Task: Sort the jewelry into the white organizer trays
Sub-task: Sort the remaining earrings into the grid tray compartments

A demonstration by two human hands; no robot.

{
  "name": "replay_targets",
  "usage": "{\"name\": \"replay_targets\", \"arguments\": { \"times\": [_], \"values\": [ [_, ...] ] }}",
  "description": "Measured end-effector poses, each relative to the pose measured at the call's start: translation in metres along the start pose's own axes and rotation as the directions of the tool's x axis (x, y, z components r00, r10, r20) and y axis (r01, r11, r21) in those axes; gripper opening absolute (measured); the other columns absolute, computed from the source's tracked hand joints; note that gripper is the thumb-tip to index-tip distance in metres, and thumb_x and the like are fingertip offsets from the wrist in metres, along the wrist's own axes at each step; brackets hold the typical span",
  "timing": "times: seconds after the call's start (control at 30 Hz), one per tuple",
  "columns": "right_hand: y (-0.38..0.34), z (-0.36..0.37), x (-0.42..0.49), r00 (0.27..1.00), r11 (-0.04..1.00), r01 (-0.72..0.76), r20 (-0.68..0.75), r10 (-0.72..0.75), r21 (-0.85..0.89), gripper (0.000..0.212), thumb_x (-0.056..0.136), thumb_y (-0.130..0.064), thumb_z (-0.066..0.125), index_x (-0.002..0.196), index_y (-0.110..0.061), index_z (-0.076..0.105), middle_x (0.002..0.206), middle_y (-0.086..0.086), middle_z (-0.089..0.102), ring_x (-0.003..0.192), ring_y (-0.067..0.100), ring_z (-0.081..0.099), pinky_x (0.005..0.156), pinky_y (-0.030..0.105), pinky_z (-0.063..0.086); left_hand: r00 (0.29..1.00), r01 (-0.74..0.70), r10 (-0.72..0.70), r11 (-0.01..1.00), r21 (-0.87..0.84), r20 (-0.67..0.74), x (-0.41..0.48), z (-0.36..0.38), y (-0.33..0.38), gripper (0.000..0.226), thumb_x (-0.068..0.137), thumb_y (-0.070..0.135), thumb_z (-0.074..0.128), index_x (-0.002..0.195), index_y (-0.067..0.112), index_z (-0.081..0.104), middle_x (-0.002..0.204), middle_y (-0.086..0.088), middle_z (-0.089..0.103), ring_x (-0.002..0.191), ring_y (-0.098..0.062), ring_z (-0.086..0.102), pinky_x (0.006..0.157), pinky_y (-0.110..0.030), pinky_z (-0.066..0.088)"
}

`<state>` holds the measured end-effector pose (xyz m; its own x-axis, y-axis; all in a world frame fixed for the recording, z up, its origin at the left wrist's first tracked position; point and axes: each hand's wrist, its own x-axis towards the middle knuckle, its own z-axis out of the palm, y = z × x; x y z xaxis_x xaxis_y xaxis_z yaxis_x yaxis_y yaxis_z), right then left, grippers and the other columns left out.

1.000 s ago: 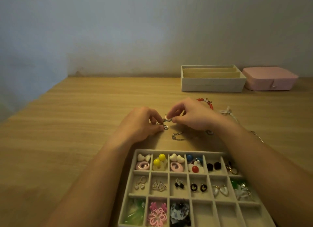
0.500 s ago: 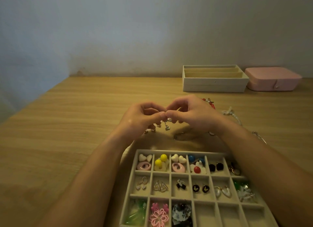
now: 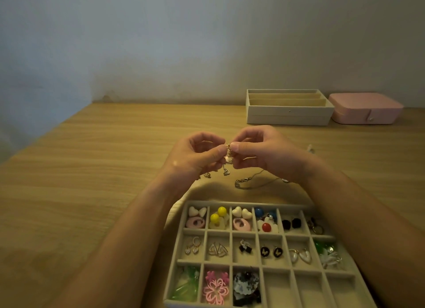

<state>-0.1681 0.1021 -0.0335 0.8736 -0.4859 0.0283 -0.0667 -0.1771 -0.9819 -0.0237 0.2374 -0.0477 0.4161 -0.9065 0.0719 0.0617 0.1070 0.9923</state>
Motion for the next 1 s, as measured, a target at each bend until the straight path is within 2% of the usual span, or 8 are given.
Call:
{"name": "replay_targets", "arguments": {
  "times": [0.17,0.3,0.53,0.7,0.77,0.83,0.9,1.0],
  "values": [
    [-0.001,-0.0023,-0.0001,0.998,0.967,-0.065,0.011,0.064,0.247,0.009,0.097,-0.007,0.061,0.099,-0.001,0.068,0.087,0.015,0.074,0.076,0.025,0.073,0.067,0.031,0.062,1.0,-0.01,0.01,0.994,0.111,0.0,0.0006,0.0035,-0.0014,0.013,0.084,0.009,0.073,0.097,0.012,0.071,0.085,-0.005,0.072,0.077,-0.018,0.068,0.07,-0.027,0.059],
    [0.001,-0.0044,0.0007,0.994,0.963,-0.109,0.038,0.102,0.248,0.011,0.097,-0.008,0.06,0.098,0.0,0.069,0.085,0.015,0.074,0.074,0.024,0.072,0.067,0.032,0.063,0.999,-0.034,0.033,0.986,0.165,0.005,0.0019,0.0042,-0.0022,0.007,0.088,0.006,0.07,0.092,0.012,0.072,0.083,-0.006,0.072,0.074,-0.016,0.067,0.066,-0.025,0.057],
    [0.0022,-0.0025,0.0019,0.989,0.961,-0.145,0.018,0.145,0.237,0.015,0.101,-0.009,0.055,0.098,0.002,0.065,0.081,0.012,0.067,0.067,0.018,0.065,0.064,0.029,0.061,0.996,-0.039,0.027,0.988,0.151,0.08,-0.0003,0.0073,-0.0008,0.016,0.087,0.005,0.07,0.103,0.009,0.071,0.088,-0.006,0.071,0.076,-0.018,0.068,0.066,-0.025,0.057],
    [0.0017,-0.0002,0.0007,0.982,0.965,-0.19,0.035,0.187,0.182,0.012,0.1,-0.009,0.057,0.108,-0.001,0.061,0.095,0.014,0.064,0.076,0.022,0.065,0.069,0.031,0.061,0.998,-0.032,0.024,0.989,0.143,0.055,0.0008,0.0051,-0.0027,0.009,0.092,0.013,0.066,0.098,0.012,0.072,0.082,-0.006,0.071,0.075,-0.019,0.067,0.064,-0.024,0.055],
    [0.0021,0.0006,0.0018,0.991,0.982,-0.126,-0.021,0.13,0.142,0.014,0.098,-0.007,0.062,0.112,-0.008,0.062,0.101,0.014,0.065,0.084,0.024,0.068,0.074,0.031,0.06,0.999,-0.013,0.008,0.993,0.117,0.047,0.0018,0.0038,-0.003,0.008,0.093,0.014,0.065,0.098,0.011,0.07,0.082,-0.005,0.07,0.074,-0.018,0.065,0.063,-0.024,0.054],
    [0.0014,-0.0006,0.002,0.996,0.996,-0.011,-0.084,0.018,0.087,0.011,0.096,-0.002,0.063,0.105,-0.008,0.065,0.098,0.012,0.066,0.087,0.024,0.068,0.08,0.032,0.06,0.999,0.006,-0.012,0.993,0.116,0.047,0.0027,0.0031,-0.003,0.01,0.095,0.016,0.063,0.1,0.01,0.068,0.083,-0.004,0.068,0.073,-0.017,0.063,0.063,-0.026,0.053],
    [0.0016,-0.002,0.0008,0.994,0.998,0.048,-0.098,-0.044,0.036,0.008,0.095,-0.001,0.063,0.099,-0.005,0.069,0.094,0.012,0.067,0.084,0.021,0.068,0.08,0.031,0.059,0.997,0.021,-0.028,0.994,0.107,0.067,0.0029,0.0031,-0.0032,0.01,0.097,0.016,0.06,0.1,0.01,0.066,0.083,-0.003,0.066,0.072,-0.017,0.061,0.062,-0.026,0.051],
    [0.0023,-0.0004,-0.0011,0.994,0.995,0.07,-0.081,-0.076,-0.076,0.008,0.094,-0.011,0.068,0.101,-0.007,0.072,0.093,0.008,0.072,0.082,0.016,0.071,0.076,0.028,0.059,0.996,0.022,-0.03,0.996,0.088,0.09,0.0021,0.0033,-0.0028,0.013,0.1,0.014,0.054,0.094,0.011,0.065,0.08,-0.002,0.062,0.069,-0.015,0.056,0.058,-0.024,0.046]
  ]
}}
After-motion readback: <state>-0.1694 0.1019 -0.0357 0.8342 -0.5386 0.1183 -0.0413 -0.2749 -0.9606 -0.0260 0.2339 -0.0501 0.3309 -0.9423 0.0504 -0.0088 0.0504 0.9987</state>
